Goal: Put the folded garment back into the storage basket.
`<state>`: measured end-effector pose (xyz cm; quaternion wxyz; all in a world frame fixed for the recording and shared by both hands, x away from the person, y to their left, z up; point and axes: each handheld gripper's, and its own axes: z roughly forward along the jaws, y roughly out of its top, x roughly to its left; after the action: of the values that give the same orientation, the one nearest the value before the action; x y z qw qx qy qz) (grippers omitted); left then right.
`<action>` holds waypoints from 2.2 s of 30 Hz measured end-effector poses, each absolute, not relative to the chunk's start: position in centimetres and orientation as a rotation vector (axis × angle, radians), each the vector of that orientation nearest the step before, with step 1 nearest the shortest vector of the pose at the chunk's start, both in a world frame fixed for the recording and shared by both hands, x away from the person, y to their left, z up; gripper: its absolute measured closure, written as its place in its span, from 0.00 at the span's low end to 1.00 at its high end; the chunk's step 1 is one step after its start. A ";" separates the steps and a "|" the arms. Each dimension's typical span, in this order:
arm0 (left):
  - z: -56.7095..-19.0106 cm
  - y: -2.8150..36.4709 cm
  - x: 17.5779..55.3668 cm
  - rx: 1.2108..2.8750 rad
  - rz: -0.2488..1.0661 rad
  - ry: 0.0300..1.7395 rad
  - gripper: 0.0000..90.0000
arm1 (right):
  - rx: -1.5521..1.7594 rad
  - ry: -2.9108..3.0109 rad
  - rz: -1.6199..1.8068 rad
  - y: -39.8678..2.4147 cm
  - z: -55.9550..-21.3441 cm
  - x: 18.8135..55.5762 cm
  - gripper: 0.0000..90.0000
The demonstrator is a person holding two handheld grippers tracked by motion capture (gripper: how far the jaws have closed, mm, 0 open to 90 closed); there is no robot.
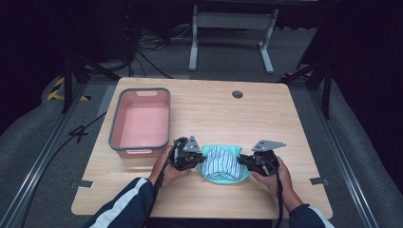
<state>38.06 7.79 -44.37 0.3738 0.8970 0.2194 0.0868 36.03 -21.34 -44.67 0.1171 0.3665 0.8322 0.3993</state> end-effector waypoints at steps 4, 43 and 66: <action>-43.6 7.7 38.3 2.289 0.240 0.566 0.93 | 1.078 2.418 1.179 -21.6 -44.2 36.1 0.92; -37.0 9.9 39.4 2.225 0.383 0.578 0.93 | 1.000 2.329 1.219 -19.0 -37.6 38.3 0.92; -33.6 15.3 39.4 2.175 0.490 0.648 0.93 | 0.903 2.323 1.285 -14.0 -33.9 40.3 0.92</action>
<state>39.38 15.31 -33.63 0.3987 0.8592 0.2558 0.1936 40.30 -14.02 -33.91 0.1679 0.3174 0.8167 0.4517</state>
